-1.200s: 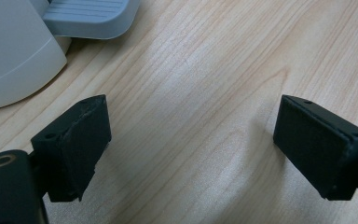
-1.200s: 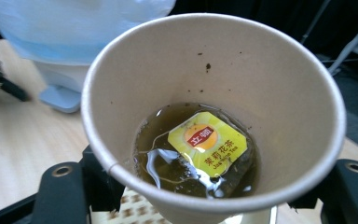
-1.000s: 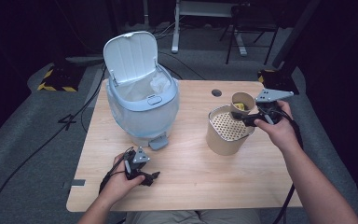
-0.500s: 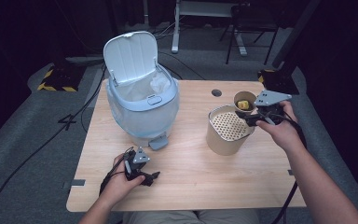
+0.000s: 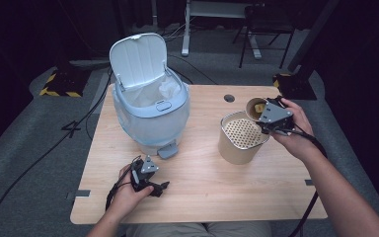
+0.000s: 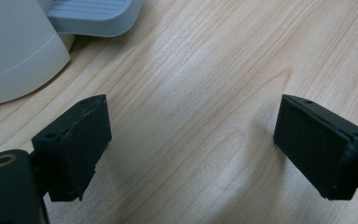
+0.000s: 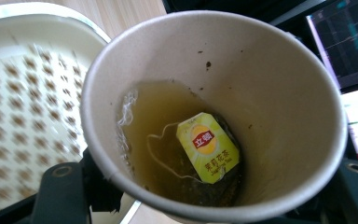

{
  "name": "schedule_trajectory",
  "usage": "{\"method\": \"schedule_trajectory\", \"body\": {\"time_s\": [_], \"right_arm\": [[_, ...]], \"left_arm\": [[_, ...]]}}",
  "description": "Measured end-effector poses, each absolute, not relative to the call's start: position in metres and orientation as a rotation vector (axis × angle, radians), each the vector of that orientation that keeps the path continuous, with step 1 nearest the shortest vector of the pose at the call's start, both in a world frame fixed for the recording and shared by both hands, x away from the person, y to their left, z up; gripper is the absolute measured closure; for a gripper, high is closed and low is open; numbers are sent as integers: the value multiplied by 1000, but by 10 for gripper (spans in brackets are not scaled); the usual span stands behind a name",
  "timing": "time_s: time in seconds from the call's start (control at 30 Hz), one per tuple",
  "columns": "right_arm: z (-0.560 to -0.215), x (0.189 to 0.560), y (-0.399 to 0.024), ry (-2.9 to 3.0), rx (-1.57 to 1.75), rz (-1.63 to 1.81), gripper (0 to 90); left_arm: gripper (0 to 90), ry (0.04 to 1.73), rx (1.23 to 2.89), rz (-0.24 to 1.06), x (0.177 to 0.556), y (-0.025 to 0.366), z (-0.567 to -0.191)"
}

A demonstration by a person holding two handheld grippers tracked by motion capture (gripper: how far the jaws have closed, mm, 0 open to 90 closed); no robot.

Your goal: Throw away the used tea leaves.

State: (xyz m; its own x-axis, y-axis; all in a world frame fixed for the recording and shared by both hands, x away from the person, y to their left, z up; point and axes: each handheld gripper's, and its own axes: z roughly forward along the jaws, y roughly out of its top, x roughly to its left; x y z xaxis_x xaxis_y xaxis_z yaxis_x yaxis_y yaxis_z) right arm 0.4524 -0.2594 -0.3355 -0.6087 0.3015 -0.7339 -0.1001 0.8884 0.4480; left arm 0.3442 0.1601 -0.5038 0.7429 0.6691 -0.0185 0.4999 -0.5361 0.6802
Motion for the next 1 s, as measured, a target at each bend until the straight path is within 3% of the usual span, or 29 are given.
{"method": "schedule_trajectory", "body": {"time_s": [1.0], "right_arm": [[-382,436,-232,1576,-525,-442,308]], "left_arm": [[118,886,2250,321,343,160,-504]]}}
